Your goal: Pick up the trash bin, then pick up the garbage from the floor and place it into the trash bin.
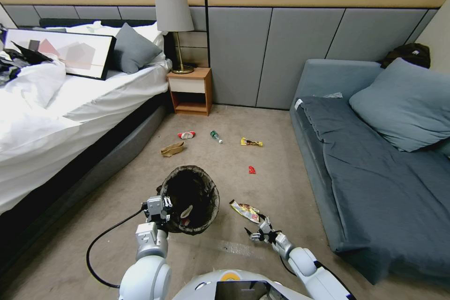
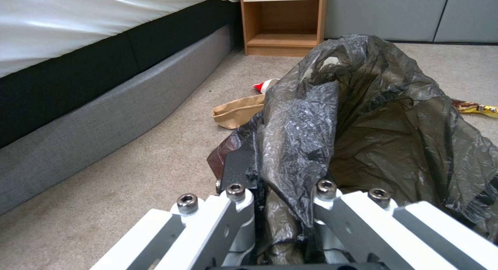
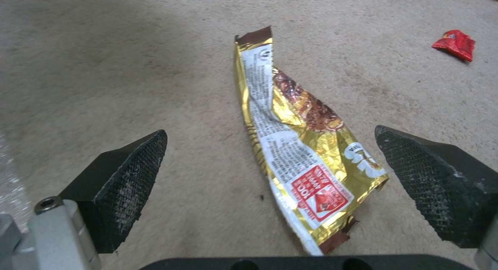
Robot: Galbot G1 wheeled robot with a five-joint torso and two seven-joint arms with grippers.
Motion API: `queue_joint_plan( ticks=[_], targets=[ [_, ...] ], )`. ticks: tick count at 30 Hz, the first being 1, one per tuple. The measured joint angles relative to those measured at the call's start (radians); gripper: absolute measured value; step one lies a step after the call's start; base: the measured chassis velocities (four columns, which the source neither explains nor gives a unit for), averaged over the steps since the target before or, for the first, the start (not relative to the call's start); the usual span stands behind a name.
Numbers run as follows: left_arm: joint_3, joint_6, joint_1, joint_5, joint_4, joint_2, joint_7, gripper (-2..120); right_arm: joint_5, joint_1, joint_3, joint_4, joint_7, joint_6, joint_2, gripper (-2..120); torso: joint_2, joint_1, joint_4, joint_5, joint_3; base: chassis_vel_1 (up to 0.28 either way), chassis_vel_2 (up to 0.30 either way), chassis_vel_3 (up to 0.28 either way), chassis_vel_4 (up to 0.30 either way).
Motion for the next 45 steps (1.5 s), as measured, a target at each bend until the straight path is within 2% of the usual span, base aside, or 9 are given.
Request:
queue_joint_plan(
  ticks=[20,26,30,32,37,40,41,44,45],
  targets=[
    [0.002,-0.001,0.014,0.008,-0.003,0.001,-0.001,7,0.031,0.162,-0.015,-0.267,0.021,0.016,0.078,100,0.000,0.000,0.0000,0.0001,0.000,0.000,0.000,0.000,0.000],
    [0.003,-0.001,0.015,0.010,-0.005,0.001,-0.002,7,0.037,0.180,-0.005,-0.309,0.022,0.026,0.087,100,0.000,0.000,0.0000,0.0001,0.000,0.000,0.000,0.000,0.000],
    [0.008,-0.001,0.015,0.013,-0.004,0.000,-0.002,7,0.045,0.187,0.002,-0.333,0.021,0.029,0.093,90,0.000,0.000,0.0000,0.0001,0.000,0.000,0.000,0.000,0.000],
    [0.008,-0.001,0.015,0.013,-0.004,0.000,-0.002,7,0.045,0.192,0.007,-0.348,0.020,0.039,0.099,79,0.000,0.000,0.0000,0.0000,0.000,0.000,0.000,0.000,0.000],
    [0.004,-0.001,0.015,0.013,-0.003,0.000,-0.002,7,0.045,0.193,0.010,-0.357,0.019,0.050,0.103,65,0.000,0.000,0.0001,0.0001,0.000,0.000,0.000,0.000,0.000],
    [0.005,-0.001,0.012,0.013,0.001,0.000,-0.002,7,0.043,0.192,0.011,-0.356,0.018,0.051,0.106,50,0.000,0.000,0.0000,0.0001,0.000,0.000,0.000,0.000,0.000],
    [0.005,-0.001,0.012,0.013,0.001,0.000,-0.002,7,0.043,0.192,0.011,-0.356,0.018,0.051,0.106,50,0.000,0.000,0.0000,0.0001,0.000,0.000,0.000,0.000,0.000],
    [0.007,-0.001,0.010,0.013,0.003,-0.001,-0.002,7,0.041,0.193,0.011,-0.354,0.019,0.051,0.108,35,0.000,0.000,-0.0001,-0.0003,0.000,0.000,0.000,0.000,0.000],
    [0.007,-0.001,0.010,0.013,0.003,-0.001,-0.002,7,0.041,0.193,0.011,-0.354,0.019,0.051,0.108,35,0.000,0.000,-0.0001,-0.0003,0.000,0.000,0.000,0.000,0.000]
  ],
)
